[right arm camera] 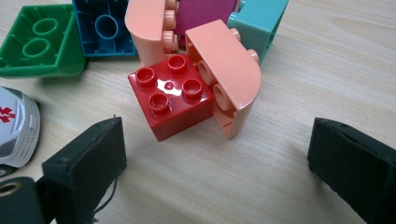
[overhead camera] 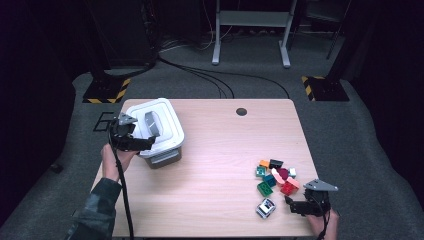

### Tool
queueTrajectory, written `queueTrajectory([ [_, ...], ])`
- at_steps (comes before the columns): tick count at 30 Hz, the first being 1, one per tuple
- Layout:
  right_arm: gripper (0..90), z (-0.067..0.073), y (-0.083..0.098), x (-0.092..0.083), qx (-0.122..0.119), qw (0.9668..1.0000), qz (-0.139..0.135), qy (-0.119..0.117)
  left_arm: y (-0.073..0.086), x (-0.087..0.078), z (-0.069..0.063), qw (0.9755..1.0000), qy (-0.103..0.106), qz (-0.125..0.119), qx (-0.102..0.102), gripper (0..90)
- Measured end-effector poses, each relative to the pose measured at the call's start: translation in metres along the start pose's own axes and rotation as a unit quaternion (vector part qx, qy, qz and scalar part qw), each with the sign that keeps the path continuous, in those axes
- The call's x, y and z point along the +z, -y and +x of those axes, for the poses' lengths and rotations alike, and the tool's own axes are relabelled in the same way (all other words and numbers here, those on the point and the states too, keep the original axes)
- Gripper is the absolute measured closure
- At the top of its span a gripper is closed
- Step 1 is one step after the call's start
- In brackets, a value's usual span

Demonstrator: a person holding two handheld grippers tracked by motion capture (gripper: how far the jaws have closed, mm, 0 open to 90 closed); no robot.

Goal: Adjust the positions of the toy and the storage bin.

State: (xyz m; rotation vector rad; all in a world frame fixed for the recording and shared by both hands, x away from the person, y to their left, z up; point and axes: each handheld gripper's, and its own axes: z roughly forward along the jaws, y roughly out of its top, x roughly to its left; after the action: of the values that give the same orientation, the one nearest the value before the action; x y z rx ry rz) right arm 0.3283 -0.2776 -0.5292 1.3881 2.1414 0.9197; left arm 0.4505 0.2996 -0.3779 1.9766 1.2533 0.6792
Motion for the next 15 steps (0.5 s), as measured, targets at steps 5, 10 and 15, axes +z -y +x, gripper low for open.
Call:
queueTrajectory([
  [5,3.6,0.0,0.0,0.0,0.0,1.0,0.0,0.0,-0.01,0.014,0.0,1.0,0.001,0.005,-0.002,7.7],
  [10,3.7,0.0,0.0,0.0,0.001,1.0,0.001,0.0,-0.019,0.024,0.0,1.0,-0.006,0.002,-0.003,12.8],
  [15,3.9,0.0,0.0,0.0,0.001,1.0,0.0,0.0,-0.03,0.038,-0.002,0.9998,-0.021,0.004,-0.006,20.2],
])
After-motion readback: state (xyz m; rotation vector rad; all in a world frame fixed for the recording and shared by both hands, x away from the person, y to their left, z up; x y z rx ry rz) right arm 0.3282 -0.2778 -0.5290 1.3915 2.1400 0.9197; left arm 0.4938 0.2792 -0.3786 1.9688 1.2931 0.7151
